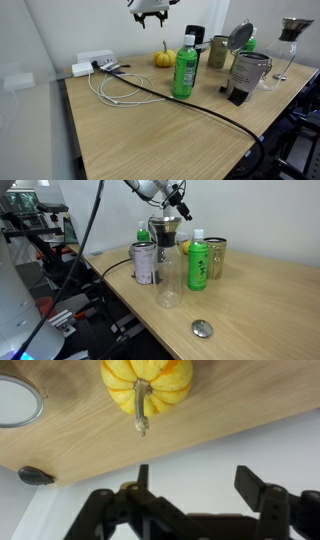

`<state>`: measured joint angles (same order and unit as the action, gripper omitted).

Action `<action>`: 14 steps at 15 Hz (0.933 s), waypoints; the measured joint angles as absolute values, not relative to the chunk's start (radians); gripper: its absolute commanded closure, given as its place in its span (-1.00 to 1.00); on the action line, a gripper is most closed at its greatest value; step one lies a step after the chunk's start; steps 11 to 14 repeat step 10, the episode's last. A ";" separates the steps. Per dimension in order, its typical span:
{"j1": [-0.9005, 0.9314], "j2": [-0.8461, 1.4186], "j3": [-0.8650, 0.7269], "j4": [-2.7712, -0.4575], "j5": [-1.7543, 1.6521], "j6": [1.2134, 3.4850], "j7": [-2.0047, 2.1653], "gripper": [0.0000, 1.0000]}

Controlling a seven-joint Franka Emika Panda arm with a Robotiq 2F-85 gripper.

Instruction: Move the pumpkin to the right

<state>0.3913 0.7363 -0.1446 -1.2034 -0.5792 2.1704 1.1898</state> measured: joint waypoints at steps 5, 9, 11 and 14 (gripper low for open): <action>0.421 0.670 -0.141 -1.204 -0.605 2.171 1.126 -1.00; 0.421 0.662 -0.140 -1.220 -0.605 2.171 1.119 -1.00; 0.421 0.662 -0.140 -1.221 -0.605 2.171 1.119 -1.00; 0.421 0.662 -0.140 -1.221 -0.605 2.171 1.119 -1.00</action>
